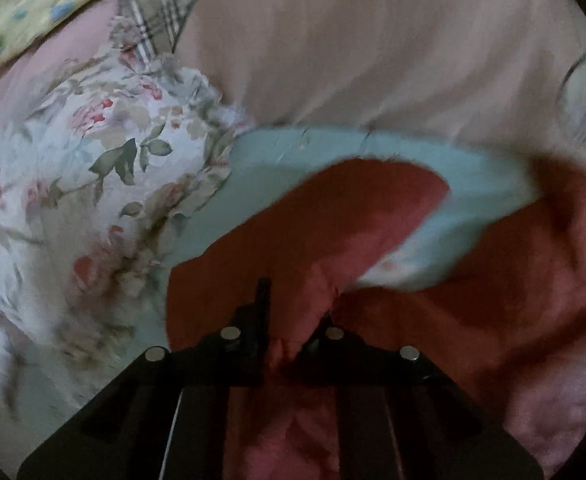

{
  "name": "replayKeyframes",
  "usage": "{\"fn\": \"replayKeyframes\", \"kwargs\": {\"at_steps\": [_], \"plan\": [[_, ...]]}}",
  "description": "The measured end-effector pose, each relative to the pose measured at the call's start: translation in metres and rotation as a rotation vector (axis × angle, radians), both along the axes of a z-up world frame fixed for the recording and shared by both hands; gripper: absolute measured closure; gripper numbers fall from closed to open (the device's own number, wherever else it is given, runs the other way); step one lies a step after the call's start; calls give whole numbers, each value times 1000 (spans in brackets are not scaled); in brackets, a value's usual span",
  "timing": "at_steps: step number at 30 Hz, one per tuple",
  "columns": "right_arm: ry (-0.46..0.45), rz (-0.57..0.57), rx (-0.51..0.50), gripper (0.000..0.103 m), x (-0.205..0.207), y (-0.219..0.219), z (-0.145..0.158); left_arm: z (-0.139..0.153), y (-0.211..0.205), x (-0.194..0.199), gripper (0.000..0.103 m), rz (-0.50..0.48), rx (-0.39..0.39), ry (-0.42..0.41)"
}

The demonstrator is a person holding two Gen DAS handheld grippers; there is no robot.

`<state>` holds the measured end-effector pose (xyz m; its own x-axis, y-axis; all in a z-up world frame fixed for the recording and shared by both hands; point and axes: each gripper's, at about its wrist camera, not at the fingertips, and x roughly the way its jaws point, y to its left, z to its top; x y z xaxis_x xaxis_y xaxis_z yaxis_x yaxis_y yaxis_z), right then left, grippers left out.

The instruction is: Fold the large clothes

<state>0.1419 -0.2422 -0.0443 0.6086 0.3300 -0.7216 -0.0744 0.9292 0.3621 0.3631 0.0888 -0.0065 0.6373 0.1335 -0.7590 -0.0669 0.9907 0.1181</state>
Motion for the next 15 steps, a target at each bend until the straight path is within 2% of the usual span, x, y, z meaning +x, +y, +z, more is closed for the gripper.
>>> {"fn": "replayKeyframes", "kwargs": {"at_steps": [3,8,15], "plan": [[3,-9,4,28,-1,-1,0,17,-9,-27,95,-52,-92,-60],[13,-28,4,28,-4,-3,0,37,-40,-63,95,-154,-172,-127],[23,-75,4,28,-9,-18,-1,44,-94,-100,95,-305,-287,-153]]}}
